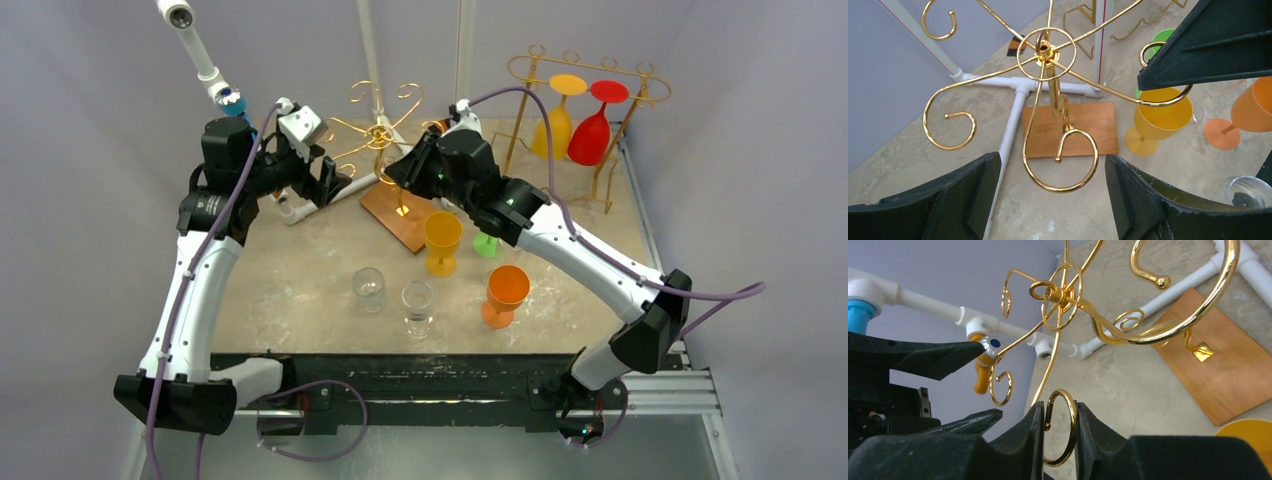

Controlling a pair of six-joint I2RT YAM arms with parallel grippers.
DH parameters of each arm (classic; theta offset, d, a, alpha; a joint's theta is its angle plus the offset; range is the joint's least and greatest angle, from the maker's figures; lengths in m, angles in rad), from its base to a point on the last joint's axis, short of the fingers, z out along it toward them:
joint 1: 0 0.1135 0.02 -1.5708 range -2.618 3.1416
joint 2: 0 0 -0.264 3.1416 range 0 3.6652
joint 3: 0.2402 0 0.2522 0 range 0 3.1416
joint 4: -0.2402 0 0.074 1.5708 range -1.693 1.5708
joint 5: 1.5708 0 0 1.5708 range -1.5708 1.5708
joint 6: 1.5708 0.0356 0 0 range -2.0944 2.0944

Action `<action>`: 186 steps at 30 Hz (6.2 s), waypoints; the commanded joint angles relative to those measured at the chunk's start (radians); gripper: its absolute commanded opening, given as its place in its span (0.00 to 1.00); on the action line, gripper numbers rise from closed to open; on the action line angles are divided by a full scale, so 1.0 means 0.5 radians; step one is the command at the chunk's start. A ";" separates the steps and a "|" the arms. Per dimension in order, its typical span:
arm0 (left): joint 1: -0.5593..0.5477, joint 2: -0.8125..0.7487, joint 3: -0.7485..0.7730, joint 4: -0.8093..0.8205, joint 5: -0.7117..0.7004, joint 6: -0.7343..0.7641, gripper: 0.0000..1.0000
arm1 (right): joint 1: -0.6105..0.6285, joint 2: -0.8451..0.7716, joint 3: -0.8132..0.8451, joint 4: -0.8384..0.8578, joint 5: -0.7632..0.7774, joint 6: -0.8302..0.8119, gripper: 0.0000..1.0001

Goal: Place the wine glass upside down on the wine glass rack
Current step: Move the wine rack to the center of the board.

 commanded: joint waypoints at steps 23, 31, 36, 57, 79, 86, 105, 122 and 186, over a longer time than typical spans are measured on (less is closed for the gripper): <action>-0.018 -0.106 -0.043 0.071 0.123 -0.020 0.90 | -0.038 -0.384 -0.329 0.226 -0.329 0.540 0.00; -0.018 -0.111 -0.061 0.048 0.179 0.054 0.82 | -0.110 -0.353 -0.134 0.123 -0.418 0.510 0.00; -0.018 -0.213 -0.070 -0.048 0.225 0.383 0.92 | -0.174 -0.325 -0.172 0.134 -0.477 0.528 0.00; -0.139 -0.484 -0.563 0.700 0.310 1.648 0.71 | -0.290 -0.328 -0.468 0.291 -0.638 0.624 0.02; -0.524 -0.457 -0.824 1.008 0.009 2.383 0.00 | -0.354 -0.359 -0.549 0.310 -0.732 0.609 0.01; -0.604 -0.568 -0.793 0.973 0.034 2.369 0.00 | -0.395 -0.404 -0.616 0.281 -0.741 0.572 0.03; -0.712 -0.607 -0.620 1.062 0.002 2.213 0.00 | -0.408 -0.492 -0.838 0.318 -0.817 0.603 0.03; -0.715 -0.734 -0.571 0.755 0.038 2.148 0.00 | -0.420 -0.522 -0.856 0.203 -0.818 0.507 0.17; -0.739 -0.747 -0.593 0.297 -0.123 2.138 0.00 | -0.454 -0.570 -0.804 0.130 -0.896 0.476 0.58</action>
